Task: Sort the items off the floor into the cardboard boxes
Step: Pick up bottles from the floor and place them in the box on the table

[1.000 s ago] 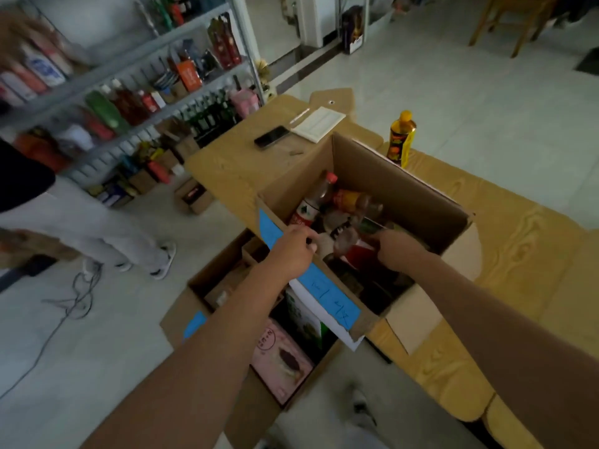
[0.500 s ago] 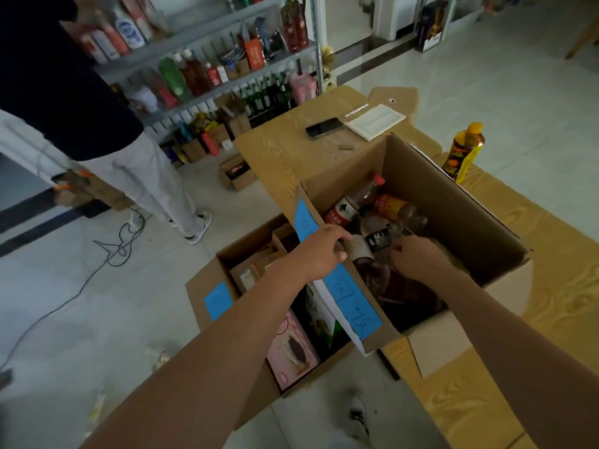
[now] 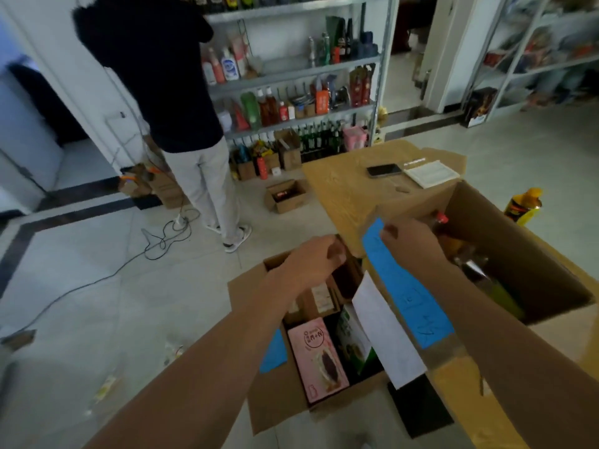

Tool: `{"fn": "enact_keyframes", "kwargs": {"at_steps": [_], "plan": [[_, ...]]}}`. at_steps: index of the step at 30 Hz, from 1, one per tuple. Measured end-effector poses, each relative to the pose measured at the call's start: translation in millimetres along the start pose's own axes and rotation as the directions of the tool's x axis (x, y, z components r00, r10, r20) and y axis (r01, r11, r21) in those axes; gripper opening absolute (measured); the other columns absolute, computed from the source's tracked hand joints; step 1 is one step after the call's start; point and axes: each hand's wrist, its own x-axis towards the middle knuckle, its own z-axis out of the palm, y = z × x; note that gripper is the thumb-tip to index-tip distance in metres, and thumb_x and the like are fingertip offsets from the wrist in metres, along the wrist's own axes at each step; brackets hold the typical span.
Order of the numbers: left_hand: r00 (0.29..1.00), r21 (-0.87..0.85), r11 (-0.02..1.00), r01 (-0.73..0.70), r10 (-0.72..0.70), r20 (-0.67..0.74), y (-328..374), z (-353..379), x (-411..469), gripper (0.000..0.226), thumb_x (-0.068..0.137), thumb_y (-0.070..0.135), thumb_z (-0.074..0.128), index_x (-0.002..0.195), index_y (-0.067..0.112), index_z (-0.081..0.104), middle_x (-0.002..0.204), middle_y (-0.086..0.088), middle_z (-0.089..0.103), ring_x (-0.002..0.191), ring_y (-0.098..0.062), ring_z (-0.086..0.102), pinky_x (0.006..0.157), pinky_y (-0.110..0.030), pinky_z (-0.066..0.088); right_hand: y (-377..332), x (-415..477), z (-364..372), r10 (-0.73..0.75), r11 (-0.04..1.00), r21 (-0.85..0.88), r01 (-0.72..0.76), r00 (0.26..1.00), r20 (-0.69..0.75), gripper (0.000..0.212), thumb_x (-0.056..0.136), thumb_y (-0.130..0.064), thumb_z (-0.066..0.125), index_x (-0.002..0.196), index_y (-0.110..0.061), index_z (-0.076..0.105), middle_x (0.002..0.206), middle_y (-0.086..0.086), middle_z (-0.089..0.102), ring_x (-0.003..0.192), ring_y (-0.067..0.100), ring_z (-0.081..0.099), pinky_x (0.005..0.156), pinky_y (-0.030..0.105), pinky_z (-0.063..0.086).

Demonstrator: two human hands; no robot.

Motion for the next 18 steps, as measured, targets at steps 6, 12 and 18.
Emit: {"fn": "enact_keyframes", "kwargs": {"at_steps": [6,12,18], "plan": [[0.921,-0.014,0.954,0.299,-0.292,-0.258,-115,-90,-131,0.036,0.101,0.037,0.039,0.092,0.007,0.057,0.088,-0.012,0.059,0.083,-0.027,0.058,0.069,-0.034,0.042,-162,-38,71,-0.231,0.969,0.104,0.226,0.972,0.041,0.031,0.1,-0.03,0.046,0.07,-0.022,0.044,0.067,-0.002,0.049,0.062,0.014,0.048,0.053,0.028,0.032],[0.741,-0.152,0.856,0.494,-0.506,-0.442,-224,-154,-267,0.052,0.104,0.039,0.028,0.085,0.002,0.058,0.094,-0.021,0.063,0.084,-0.031,0.058,0.073,-0.032,0.037,-296,-87,160,-0.375,0.923,0.167,0.348,0.911,0.172,0.037,0.104,-0.035,0.036,0.076,-0.015,0.05,0.07,0.003,0.05,0.071,0.024,0.052,0.068,0.034,0.038],[0.558,-0.324,0.679,0.658,-0.73,-0.395,-330,-154,-409,0.025,0.098,0.009,0.04,0.109,-0.002,0.06,0.116,-0.019,0.06,0.108,-0.032,0.057,0.082,-0.027,0.039,-375,-119,247,-0.432,0.901,0.16,0.403,0.81,0.396,0.036,0.105,-0.036,0.032,0.09,-0.012,0.054,0.089,0.016,0.058,0.093,0.032,0.058,0.08,0.037,0.039]]}}
